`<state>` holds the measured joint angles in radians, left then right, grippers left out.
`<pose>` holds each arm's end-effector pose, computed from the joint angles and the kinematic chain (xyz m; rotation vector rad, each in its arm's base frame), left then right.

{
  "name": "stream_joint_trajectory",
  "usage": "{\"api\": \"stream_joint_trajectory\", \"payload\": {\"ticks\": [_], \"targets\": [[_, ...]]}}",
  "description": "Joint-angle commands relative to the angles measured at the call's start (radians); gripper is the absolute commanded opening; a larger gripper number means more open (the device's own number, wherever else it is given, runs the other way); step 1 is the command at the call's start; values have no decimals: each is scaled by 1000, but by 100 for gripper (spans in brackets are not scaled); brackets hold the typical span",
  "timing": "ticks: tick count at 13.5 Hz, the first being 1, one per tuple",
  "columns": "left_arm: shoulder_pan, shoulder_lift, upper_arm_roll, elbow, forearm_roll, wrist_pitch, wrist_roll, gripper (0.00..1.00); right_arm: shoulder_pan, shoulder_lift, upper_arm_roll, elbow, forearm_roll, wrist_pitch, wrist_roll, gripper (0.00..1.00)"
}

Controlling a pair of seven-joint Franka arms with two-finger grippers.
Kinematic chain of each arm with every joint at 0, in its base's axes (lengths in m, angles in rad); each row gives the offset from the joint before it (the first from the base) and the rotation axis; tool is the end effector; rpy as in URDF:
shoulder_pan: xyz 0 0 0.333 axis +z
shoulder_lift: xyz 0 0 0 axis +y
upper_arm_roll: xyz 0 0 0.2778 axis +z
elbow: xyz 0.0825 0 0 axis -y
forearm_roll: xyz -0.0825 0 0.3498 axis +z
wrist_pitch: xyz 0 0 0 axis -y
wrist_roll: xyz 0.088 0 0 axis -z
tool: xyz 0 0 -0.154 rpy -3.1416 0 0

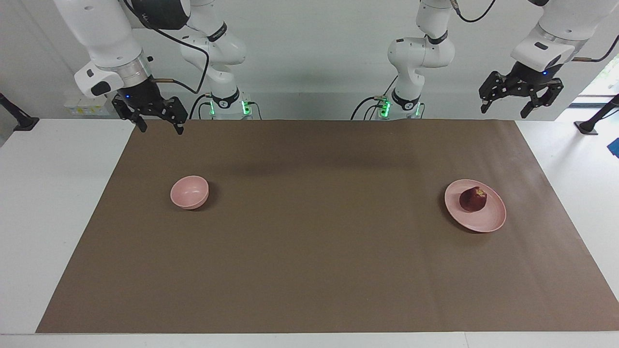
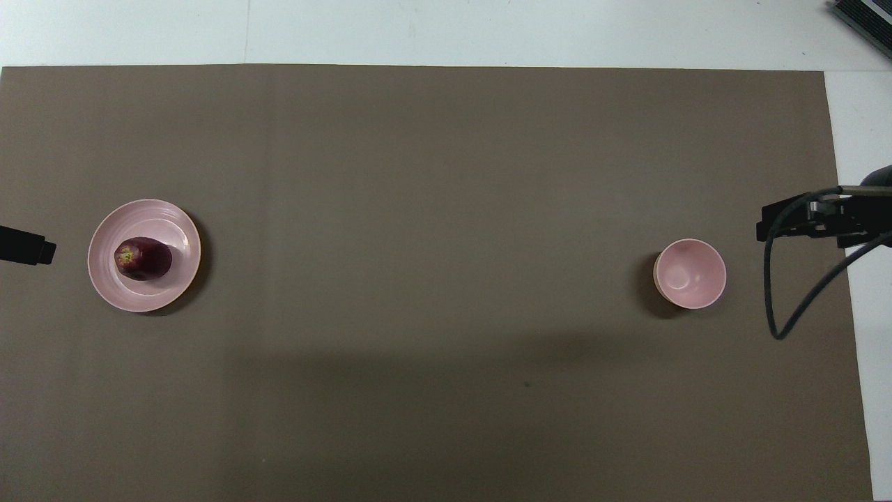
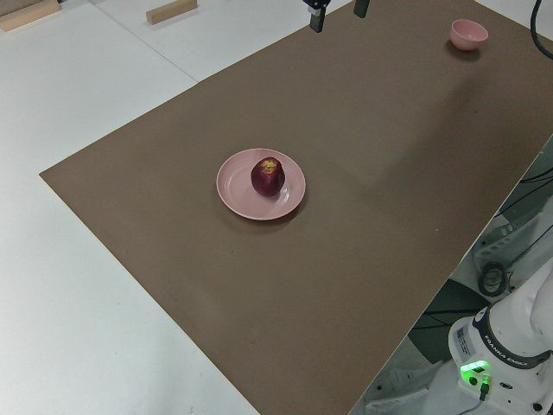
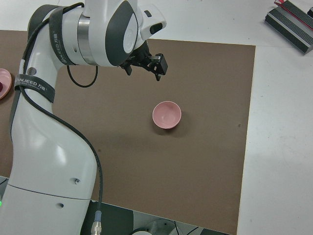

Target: Move apple from plate to bowl

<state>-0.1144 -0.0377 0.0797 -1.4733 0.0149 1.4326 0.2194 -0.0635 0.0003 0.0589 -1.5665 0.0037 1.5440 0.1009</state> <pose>0.4948 -0.0140 0.5883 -3.1053 0.3936 0.0066 0.5165 -0.0018 0.5387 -3.1344 0.1654 0.0360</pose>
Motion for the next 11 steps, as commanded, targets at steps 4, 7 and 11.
{"api": "stream_joint_trajectory", "payload": {"ticks": [4, 7, 11], "targets": [[-1, -21, 5, -18, 19, -6, 0, 100, -4, -19, 4, -18, 24, 4, -23, 100], [-1, -22, 5, -21, 19, 2, 8, 100, -4, -19, 4, -18, 24, -1, -23, 100], [-1, -28, 6, -38, 14, 28, 9, 100, -2, -19, 4, -18, 24, -1, -23, 100]]}}
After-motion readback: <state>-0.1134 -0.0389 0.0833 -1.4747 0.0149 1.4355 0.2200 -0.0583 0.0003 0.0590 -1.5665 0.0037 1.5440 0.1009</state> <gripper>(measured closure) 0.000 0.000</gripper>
